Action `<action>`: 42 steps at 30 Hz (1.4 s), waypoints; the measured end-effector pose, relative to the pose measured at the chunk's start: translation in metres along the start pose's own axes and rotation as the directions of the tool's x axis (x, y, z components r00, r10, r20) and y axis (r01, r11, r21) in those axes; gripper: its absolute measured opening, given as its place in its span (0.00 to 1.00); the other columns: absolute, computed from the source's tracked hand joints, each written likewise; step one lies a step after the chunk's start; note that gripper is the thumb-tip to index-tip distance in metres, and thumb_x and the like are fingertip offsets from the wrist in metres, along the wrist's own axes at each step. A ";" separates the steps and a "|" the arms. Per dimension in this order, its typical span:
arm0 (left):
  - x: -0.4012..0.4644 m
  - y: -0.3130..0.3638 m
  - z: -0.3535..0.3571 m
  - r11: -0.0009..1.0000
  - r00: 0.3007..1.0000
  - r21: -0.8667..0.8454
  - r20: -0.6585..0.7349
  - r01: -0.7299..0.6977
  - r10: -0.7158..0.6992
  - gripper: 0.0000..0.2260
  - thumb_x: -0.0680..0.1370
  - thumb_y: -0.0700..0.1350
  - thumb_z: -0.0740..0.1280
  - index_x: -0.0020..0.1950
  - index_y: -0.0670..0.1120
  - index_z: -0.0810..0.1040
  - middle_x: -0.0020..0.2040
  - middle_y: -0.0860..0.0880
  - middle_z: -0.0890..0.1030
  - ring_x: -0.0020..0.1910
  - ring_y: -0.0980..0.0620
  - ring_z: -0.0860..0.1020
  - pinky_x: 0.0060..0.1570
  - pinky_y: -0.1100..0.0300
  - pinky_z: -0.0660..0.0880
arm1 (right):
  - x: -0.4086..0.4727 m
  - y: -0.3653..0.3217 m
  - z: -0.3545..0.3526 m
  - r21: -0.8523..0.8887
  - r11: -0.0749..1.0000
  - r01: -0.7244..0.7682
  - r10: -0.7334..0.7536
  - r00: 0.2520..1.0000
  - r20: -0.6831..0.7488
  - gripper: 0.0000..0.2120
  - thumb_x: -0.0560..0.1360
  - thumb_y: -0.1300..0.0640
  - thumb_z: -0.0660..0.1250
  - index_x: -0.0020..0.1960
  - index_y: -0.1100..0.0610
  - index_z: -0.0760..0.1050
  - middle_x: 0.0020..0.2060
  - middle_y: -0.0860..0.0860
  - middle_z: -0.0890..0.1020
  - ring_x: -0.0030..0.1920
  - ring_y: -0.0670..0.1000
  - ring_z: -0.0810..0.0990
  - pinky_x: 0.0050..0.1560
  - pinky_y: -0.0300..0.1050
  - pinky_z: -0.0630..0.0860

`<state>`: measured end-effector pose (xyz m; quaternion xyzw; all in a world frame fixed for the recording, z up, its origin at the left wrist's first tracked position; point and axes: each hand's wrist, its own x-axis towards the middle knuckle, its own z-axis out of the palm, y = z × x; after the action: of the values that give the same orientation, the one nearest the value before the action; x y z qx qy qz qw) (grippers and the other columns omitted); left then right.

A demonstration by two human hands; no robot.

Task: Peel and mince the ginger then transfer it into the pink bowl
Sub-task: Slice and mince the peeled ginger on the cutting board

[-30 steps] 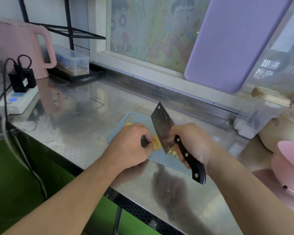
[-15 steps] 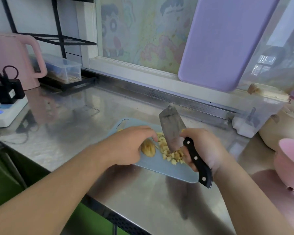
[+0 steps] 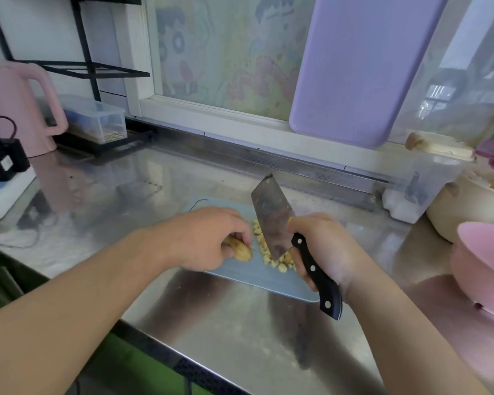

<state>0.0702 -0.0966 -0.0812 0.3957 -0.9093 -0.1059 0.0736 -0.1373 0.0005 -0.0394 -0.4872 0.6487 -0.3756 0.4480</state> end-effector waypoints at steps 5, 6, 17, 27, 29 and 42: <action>-0.009 -0.001 0.014 0.999 0.989 -0.006 -0.142 0.038 -0.038 0.09 0.80 0.50 0.69 0.59 0.60 0.78 0.55 0.63 0.74 0.59 0.58 0.73 0.61 0.51 0.76 | -0.002 0.000 0.005 -0.041 0.997 0.062 -0.061 0.998 0.023 0.22 0.76 0.63 0.60 0.22 0.54 0.69 0.21 0.58 0.69 0.18 0.53 0.63 0.24 0.38 0.62; -0.010 -0.001 0.016 0.999 0.986 -0.003 -0.159 0.043 -0.043 0.09 0.80 0.51 0.68 0.60 0.61 0.78 0.56 0.63 0.74 0.59 0.58 0.72 0.61 0.51 0.76 | -0.002 0.000 0.005 -0.042 0.997 0.065 -0.064 0.998 0.022 0.21 0.75 0.63 0.60 0.24 0.55 0.68 0.21 0.58 0.69 0.18 0.53 0.63 0.24 0.38 0.62; -0.006 0.005 0.015 0.988 0.973 0.043 -0.182 0.149 -0.139 0.10 0.79 0.53 0.66 0.60 0.58 0.77 0.54 0.60 0.73 0.57 0.55 0.74 0.57 0.51 0.78 | -0.001 0.001 0.005 -0.078 0.993 0.088 -0.087 0.996 0.009 0.19 0.76 0.62 0.59 0.26 0.56 0.68 0.22 0.59 0.70 0.20 0.53 0.64 0.24 0.39 0.63; 0.027 0.002 -0.007 0.981 0.981 -0.053 0.064 0.187 -0.184 0.21 0.81 0.47 0.70 0.74 0.57 0.74 0.74 0.57 0.73 0.72 0.51 0.71 0.72 0.53 0.68 | 0.000 0.002 -0.001 -0.060 0.995 0.086 -0.086 0.996 -0.007 0.19 0.76 0.61 0.59 0.27 0.58 0.68 0.23 0.61 0.71 0.21 0.54 0.65 0.24 0.41 0.66; 0.028 0.002 -0.008 0.985 0.985 0.018 0.033 0.169 -0.170 0.18 0.79 0.40 0.68 0.68 0.54 0.78 0.67 0.56 0.76 0.66 0.51 0.74 0.67 0.52 0.73 | 0.001 0.002 -0.002 -0.057 0.995 0.085 -0.086 0.996 -0.010 0.19 0.77 0.61 0.59 0.27 0.58 0.68 0.23 0.61 0.71 0.21 0.54 0.65 0.24 0.40 0.66; 0.012 -0.001 -0.001 0.994 0.995 -0.032 -0.016 0.103 -0.103 0.17 0.77 0.55 0.70 0.66 0.61 0.78 0.60 0.65 0.74 0.60 0.60 0.74 0.63 0.62 0.72 | 0.001 0.004 0.002 -0.068 0.992 0.102 -0.103 0.994 -0.017 0.17 0.77 0.61 0.60 0.29 0.58 0.68 0.23 0.60 0.71 0.20 0.54 0.65 0.25 0.41 0.65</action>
<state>0.0634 -0.1064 -0.0804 0.4418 -0.8852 -0.1203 0.0822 -0.1370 0.0001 -0.0436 -0.5309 0.6397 -0.3811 0.4046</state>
